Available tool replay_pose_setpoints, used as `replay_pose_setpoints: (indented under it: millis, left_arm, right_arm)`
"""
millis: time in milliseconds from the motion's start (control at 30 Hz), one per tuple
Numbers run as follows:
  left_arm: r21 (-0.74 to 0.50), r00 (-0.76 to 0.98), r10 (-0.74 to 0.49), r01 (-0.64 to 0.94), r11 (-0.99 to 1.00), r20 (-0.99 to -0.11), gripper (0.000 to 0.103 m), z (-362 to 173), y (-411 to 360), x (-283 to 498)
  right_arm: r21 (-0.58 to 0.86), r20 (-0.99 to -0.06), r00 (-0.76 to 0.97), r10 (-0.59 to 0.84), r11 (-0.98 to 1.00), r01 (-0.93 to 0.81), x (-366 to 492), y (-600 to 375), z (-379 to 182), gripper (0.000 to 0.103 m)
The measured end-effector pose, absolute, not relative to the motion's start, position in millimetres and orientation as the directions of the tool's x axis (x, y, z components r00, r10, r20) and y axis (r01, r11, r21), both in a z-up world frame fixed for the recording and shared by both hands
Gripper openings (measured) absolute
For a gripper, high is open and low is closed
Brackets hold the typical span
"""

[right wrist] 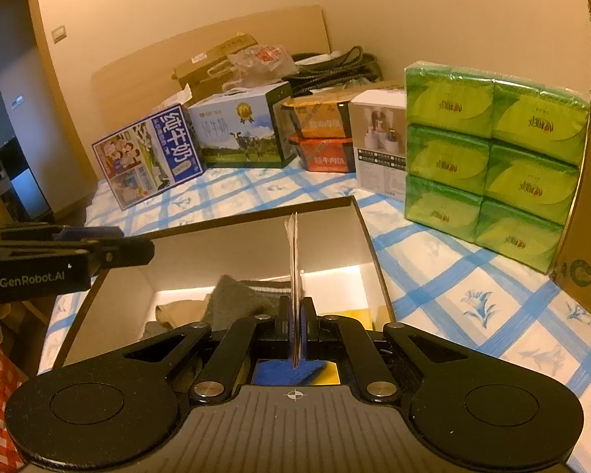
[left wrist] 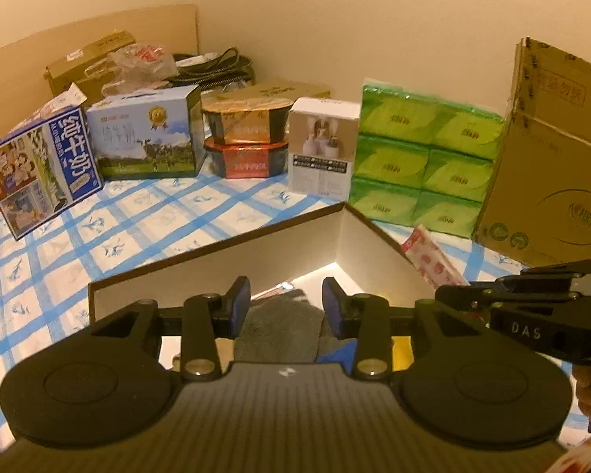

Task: Organize soft objects
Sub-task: 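Lower the towel into the box while right tool drops the red-and-white packet inside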

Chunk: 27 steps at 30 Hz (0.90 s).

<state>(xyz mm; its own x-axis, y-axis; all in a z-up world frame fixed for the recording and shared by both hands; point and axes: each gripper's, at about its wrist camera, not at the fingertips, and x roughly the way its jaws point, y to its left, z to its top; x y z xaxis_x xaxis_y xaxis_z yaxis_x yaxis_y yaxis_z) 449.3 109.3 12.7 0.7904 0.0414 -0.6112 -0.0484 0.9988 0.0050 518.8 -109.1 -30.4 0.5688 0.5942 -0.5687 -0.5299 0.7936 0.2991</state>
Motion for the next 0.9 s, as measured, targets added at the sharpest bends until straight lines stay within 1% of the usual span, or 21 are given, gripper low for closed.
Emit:
replay_pose_setpoints:
  millis: [467, 567, 633, 700, 733, 767, 800, 833, 867, 900]
  left_arm:
    - [0.012, 0.766, 0.063, -0.072, 0.997, -0.640, 0.040, 5.0, 122.2, 452.5]
    - [0.014, 0.761, 0.073, -0.084, 0.996, -0.645, 0.047, 3.2, 125.4, 453.7]
    - [0.023, 0.760, 0.085, -0.092, 0.996, -0.644, 0.062, 1.9, 126.6, 454.1]
    - [0.035, 0.760, 0.094, -0.093, 0.995, -0.643, 0.066, 0.6, 127.2, 453.4]
    - [0.039, 0.760, 0.096, -0.092, 0.995, -0.643, 0.066, 0.0, 127.1, 453.0]
    - [0.042, 0.759, 0.097, -0.091, 0.995, -0.644, 0.066, -0.6, 127.4, 452.6]
    - [0.043, 0.757, 0.097, -0.092, 0.995, -0.646, 0.067, -1.1, 127.8, 452.4]
    - [0.042, 0.755, 0.098, -0.093, 0.995, -0.648, 0.067, -1.4, 128.6, 451.7]
    - [0.040, 0.755, 0.097, -0.093, 0.995, -0.649, 0.067, -1.6, 129.3, 450.8]
    - [0.039, 0.754, 0.096, -0.093, 0.995, -0.649, 0.067, -2.0, 129.7, 450.0]
  right_arm:
    - [0.305, -0.577, 0.560, 0.595, 0.793, -0.528, 527.5, -97.1, -38.3, 0.004]
    - [0.306, -0.568, 0.572, 0.592, 0.797, -0.520, 530.4, -96.0, -38.2, 0.004]
    - [0.315, -0.556, 0.582, 0.593, 0.798, -0.513, 533.8, -95.7, -38.0, 0.004]
    - [0.336, -0.543, 0.583, 0.605, 0.792, -0.509, 536.4, -96.3, -38.1, 0.007]
    - [0.337, -0.545, 0.586, 0.600, 0.797, -0.502, 537.2, -96.0, -38.1, 0.019]
    - [0.331, -0.546, 0.591, 0.594, 0.801, -0.500, 537.1, -95.5, -38.1, 0.043]
    - [0.326, -0.544, 0.595, 0.592, 0.802, -0.500, 536.4, -95.2, -37.8, 0.056]
    - [0.325, -0.536, 0.605, 0.589, 0.805, -0.496, 534.2, -95.9, -37.6, 0.074]
    - [0.328, -0.521, 0.618, 0.589, 0.807, -0.491, 532.0, -97.8, -37.4, 0.076]
    - [0.333, -0.509, 0.626, 0.590, 0.806, -0.489, 530.2, -99.6, -37.0, 0.076]
